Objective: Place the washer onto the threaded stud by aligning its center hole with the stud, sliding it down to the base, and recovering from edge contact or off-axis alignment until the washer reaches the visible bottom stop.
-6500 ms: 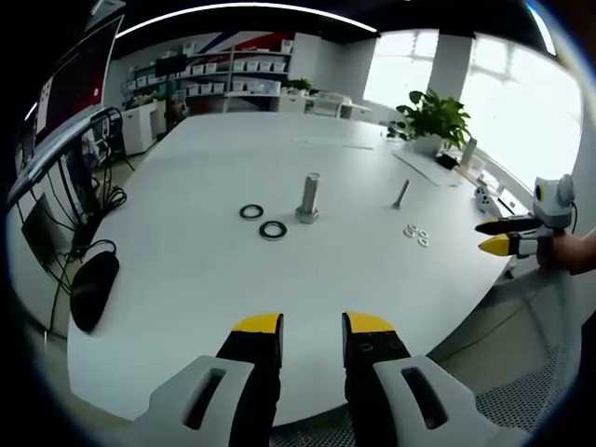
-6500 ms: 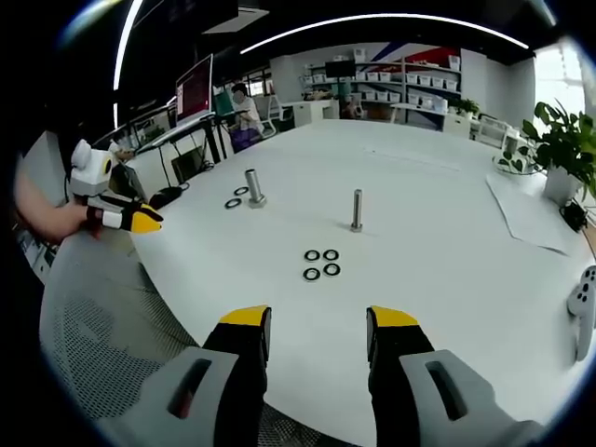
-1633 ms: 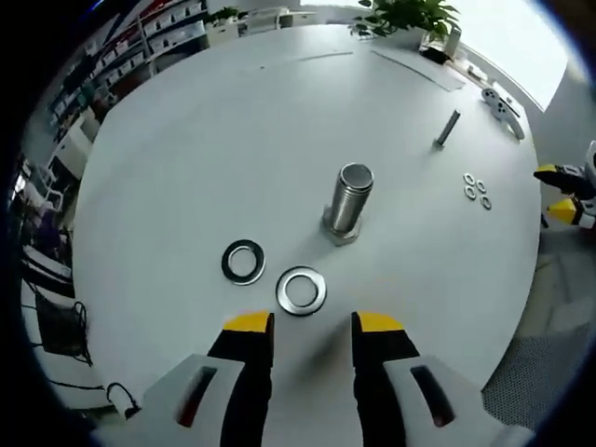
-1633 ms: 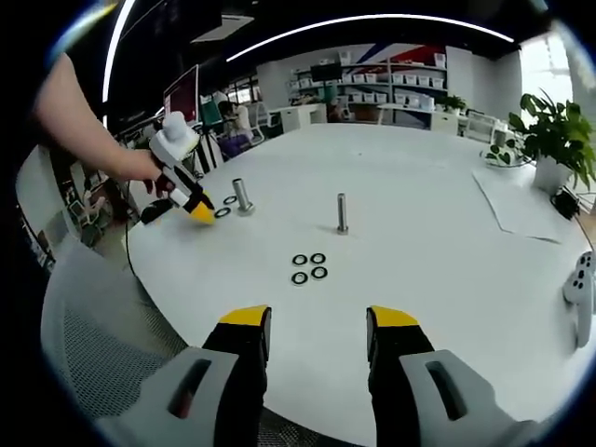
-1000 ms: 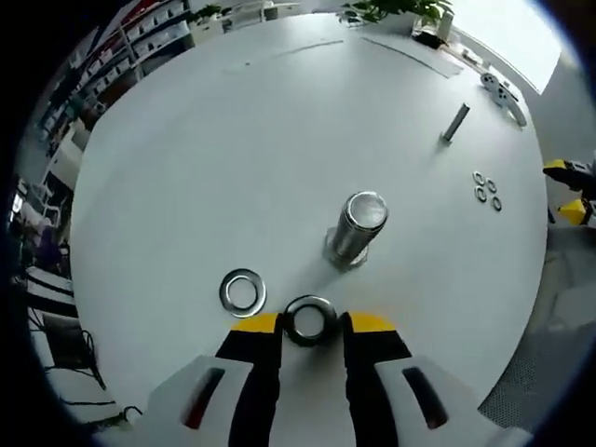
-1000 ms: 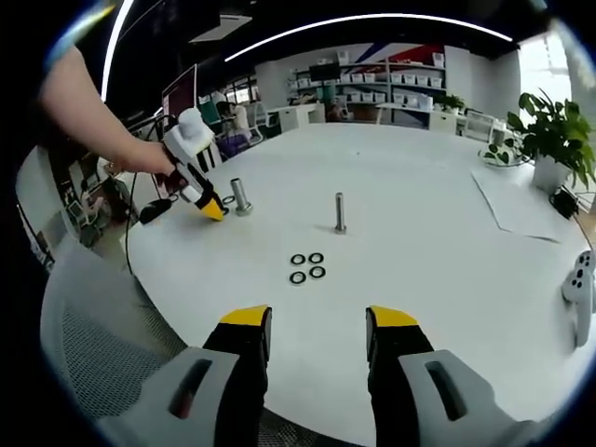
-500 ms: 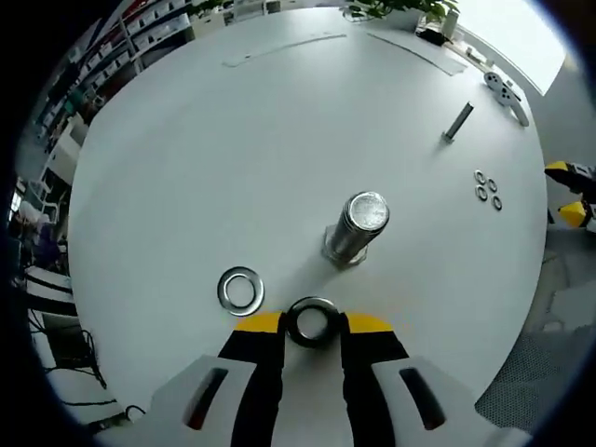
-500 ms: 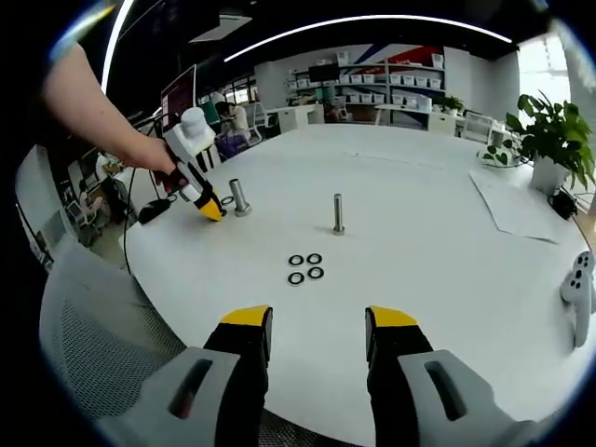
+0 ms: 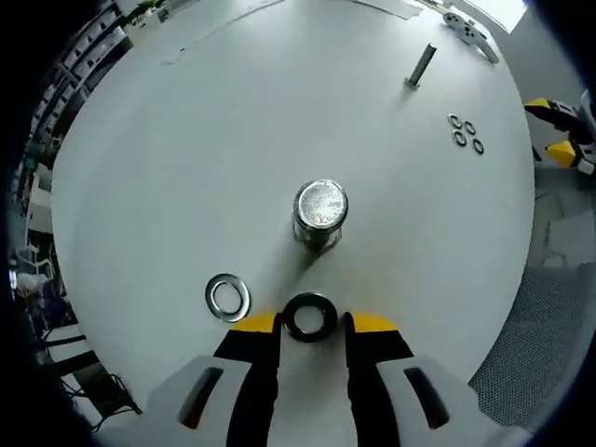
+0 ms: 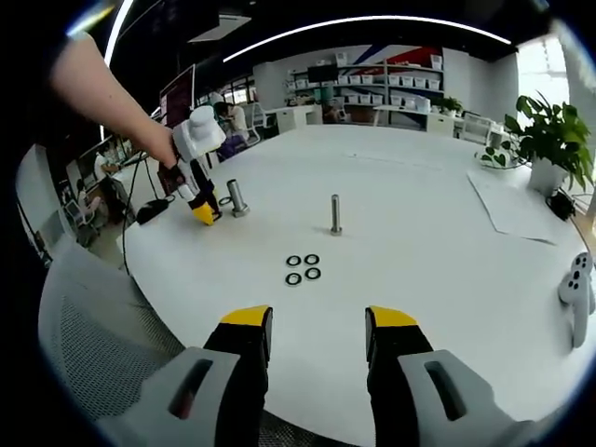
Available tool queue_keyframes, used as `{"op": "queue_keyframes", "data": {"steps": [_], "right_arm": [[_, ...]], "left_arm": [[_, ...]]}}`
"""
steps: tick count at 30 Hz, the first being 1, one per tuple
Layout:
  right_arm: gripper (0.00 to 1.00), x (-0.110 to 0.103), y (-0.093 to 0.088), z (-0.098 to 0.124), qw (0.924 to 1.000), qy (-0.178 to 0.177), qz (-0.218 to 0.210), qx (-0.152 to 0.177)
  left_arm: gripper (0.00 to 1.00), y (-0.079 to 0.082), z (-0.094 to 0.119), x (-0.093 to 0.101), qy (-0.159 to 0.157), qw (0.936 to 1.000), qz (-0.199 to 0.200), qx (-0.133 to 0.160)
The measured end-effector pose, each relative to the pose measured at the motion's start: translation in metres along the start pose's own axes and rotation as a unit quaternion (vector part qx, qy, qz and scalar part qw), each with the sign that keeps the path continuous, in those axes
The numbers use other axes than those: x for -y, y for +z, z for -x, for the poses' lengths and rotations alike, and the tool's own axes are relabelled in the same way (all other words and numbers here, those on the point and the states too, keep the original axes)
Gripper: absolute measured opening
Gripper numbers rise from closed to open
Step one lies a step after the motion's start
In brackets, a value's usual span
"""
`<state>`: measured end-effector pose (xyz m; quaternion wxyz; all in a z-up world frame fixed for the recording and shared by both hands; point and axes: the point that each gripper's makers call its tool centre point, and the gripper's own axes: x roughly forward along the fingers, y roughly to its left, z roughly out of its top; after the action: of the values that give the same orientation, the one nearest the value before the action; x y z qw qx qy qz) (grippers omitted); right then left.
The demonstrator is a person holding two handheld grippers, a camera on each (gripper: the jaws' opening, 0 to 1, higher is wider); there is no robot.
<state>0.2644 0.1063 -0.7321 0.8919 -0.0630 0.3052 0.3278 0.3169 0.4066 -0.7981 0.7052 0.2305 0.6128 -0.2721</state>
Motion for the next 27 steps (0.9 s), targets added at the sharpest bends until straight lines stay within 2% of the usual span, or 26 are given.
{"op": "queue_keyframes", "data": {"steps": [7, 16, 18, 21, 27], "right_arm": [[0.42, 0.0001, -0.0003, -0.0001, 1.0000, 0.000, 0.001, -0.001], [0.42, 0.0002, -0.0006, -0.0001, 1.0000, -0.001, 0.001, -0.002], [0.42, 0.0003, -0.0007, -0.0001, 1.0000, -0.002, 0.002, -0.002], [0.42, 0.0006, 0.0001, -0.0001, 1.0000, -0.002, 0.000, 0.000], [0.42, -0.0004, 0.0002, -0.0004, 1.0000, 0.000, 0.001, 0.000]], "left_arm": [[0.23, -0.0009, 0.0000, -0.0010, 0.000, 0.9996, -0.025, -0.014], [0.20, -0.0012, 0.0014, 0.0001, 0.008, 0.9997, -0.008, -0.021], [0.20, -0.0009, -0.0001, -0.0028, 0.009, 0.9999, 0.005, -0.011], [0.20, -0.0002, 0.0008, -0.0029, 0.012, 0.9986, 0.045, 0.024], [0.20, -0.0001, -0.0003, -0.0033, 0.012, 0.9988, 0.042, 0.023]]}}
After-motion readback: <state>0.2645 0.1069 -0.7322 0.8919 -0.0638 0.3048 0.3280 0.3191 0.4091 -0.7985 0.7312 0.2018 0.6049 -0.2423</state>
